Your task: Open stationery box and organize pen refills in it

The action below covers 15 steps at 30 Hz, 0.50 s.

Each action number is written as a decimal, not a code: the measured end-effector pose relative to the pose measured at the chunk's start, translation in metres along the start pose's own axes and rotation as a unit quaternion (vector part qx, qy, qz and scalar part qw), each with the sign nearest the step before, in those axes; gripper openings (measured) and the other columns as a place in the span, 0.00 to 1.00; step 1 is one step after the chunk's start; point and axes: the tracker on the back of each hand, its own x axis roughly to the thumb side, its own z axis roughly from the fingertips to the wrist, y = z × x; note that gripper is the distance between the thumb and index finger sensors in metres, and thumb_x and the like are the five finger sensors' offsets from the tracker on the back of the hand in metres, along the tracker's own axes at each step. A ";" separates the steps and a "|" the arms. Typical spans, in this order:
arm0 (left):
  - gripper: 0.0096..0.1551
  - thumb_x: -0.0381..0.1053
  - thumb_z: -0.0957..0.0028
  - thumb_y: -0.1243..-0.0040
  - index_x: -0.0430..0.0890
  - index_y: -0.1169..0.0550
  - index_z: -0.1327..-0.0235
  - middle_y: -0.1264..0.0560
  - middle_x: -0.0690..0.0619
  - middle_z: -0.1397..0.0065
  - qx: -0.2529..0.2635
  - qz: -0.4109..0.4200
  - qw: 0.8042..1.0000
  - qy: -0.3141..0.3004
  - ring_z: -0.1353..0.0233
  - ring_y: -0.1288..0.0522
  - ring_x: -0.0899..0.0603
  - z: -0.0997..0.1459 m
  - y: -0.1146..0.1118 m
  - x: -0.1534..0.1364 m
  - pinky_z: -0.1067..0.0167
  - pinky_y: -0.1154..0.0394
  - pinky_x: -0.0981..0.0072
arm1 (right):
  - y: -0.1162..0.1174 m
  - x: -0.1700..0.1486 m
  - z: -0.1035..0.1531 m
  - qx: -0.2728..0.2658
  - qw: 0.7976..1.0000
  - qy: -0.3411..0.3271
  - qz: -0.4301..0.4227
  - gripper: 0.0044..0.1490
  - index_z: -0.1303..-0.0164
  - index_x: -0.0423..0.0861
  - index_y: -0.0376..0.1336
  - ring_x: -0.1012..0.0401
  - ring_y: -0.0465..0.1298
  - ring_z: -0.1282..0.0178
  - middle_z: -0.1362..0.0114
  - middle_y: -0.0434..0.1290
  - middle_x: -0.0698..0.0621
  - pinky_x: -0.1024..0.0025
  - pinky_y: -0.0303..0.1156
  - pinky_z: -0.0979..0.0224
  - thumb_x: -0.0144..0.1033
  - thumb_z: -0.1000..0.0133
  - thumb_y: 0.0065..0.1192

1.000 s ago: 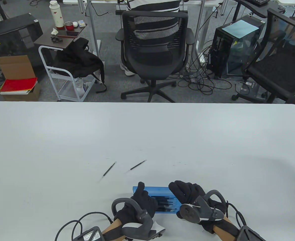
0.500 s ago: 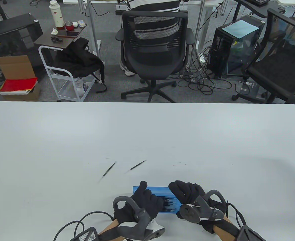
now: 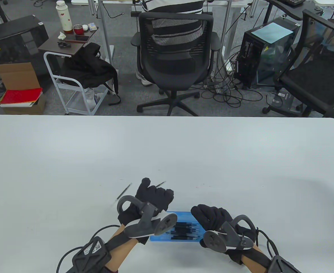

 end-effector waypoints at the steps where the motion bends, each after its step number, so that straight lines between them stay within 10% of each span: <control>1: 0.29 0.52 0.51 0.26 0.49 0.19 0.36 0.15 0.54 0.37 -0.010 -0.001 1.000 0.010 0.39 0.12 0.43 -0.005 -0.005 -0.004 0.25 0.31 0.36 | 0.000 0.000 0.000 0.000 1.000 0.000 0.000 0.75 0.18 0.49 0.19 0.42 0.63 0.16 0.10 0.39 0.43 0.41 0.62 0.16 0.63 0.52 0.62; 15: 0.33 0.53 0.55 0.22 0.49 0.19 0.35 0.15 0.54 0.36 -0.203 0.031 0.973 0.103 0.34 0.16 0.42 -0.062 -0.096 -0.043 0.25 0.35 0.32 | 0.000 -0.001 0.000 0.000 1.000 -0.003 -0.006 0.75 0.18 0.49 0.19 0.43 0.63 0.16 0.10 0.39 0.43 0.41 0.62 0.16 0.63 0.52 0.62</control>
